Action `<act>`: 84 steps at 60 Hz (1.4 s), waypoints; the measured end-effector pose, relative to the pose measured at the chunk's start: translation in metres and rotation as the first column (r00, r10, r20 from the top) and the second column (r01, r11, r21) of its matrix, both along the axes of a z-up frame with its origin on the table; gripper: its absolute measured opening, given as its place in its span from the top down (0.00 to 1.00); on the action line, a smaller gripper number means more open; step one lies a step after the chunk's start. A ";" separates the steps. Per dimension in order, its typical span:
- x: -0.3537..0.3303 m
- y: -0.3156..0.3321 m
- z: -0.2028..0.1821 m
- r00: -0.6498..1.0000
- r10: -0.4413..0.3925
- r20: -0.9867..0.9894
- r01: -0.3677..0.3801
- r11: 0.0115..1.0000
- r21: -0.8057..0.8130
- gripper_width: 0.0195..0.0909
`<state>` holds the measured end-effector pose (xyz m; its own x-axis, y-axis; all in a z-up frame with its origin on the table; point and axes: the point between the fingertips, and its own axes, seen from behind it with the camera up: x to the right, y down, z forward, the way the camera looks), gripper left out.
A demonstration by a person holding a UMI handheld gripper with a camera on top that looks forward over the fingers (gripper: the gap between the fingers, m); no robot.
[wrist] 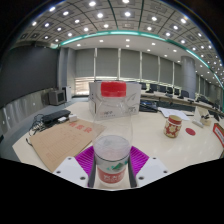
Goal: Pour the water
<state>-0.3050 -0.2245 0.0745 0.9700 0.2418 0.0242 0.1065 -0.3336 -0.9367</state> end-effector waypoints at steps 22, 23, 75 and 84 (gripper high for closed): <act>0.009 0.066 0.108 0.941 -0.016 -0.338 0.034 0.998 0.047 0.73; 0.011 0.072 0.116 0.925 -0.018 -0.379 0.037 0.998 0.043 0.73; 0.133 0.270 0.117 -0.507 -0.421 -0.752 -0.233 0.907 -0.351 0.74; 0.133 0.267 0.128 -0.402 -0.416 -0.816 -0.233 0.908 -0.349 0.74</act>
